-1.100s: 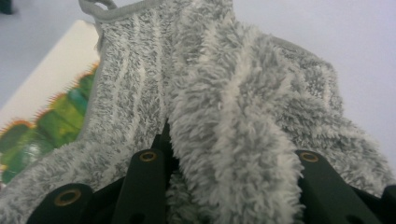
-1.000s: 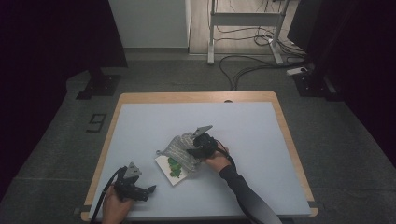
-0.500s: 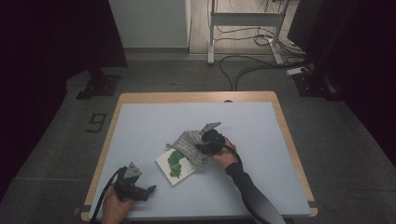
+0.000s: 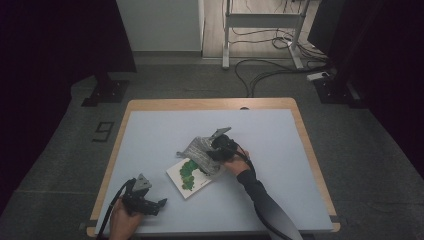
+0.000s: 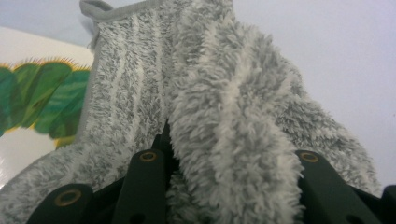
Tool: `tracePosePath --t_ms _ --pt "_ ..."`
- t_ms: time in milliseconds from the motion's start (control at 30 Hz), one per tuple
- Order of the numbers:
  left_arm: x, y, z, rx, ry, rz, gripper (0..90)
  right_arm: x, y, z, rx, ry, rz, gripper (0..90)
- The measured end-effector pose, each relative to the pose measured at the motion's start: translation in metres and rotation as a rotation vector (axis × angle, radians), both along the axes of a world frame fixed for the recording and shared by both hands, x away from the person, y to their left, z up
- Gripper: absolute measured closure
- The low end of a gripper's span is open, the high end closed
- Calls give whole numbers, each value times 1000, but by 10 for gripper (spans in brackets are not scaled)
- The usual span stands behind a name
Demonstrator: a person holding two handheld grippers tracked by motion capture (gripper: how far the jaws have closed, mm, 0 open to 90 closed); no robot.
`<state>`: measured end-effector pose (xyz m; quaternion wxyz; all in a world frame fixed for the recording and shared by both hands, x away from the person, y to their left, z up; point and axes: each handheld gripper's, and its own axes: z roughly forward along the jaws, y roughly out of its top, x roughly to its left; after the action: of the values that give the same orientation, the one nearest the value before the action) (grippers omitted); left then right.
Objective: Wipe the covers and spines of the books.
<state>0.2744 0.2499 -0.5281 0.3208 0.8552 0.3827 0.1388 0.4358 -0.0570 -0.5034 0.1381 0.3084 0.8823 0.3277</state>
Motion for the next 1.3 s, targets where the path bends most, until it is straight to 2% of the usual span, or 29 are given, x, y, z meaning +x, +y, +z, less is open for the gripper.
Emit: tracePosePath --t_ms 333,533,600,1000,1133,1300 --pt "0 0 0 0 -1 0 0 16 9 1 -2 7 -7 617" --pt "0 0 0 0 0 0 0 16 11 1 -6 6 -14 618" --pt "0 0 0 0 0 0 0 16 13 1 4 19 -1 618" --pt "0 0 0 0 0 0 0 -3 45 3 -11 4 85 618" --pt "0 0 0 0 0 0 0 -9 54 3 7 24 113 618" --pt "0 0 0 0 0 0 0 -18 70 4 10 16 164 618"
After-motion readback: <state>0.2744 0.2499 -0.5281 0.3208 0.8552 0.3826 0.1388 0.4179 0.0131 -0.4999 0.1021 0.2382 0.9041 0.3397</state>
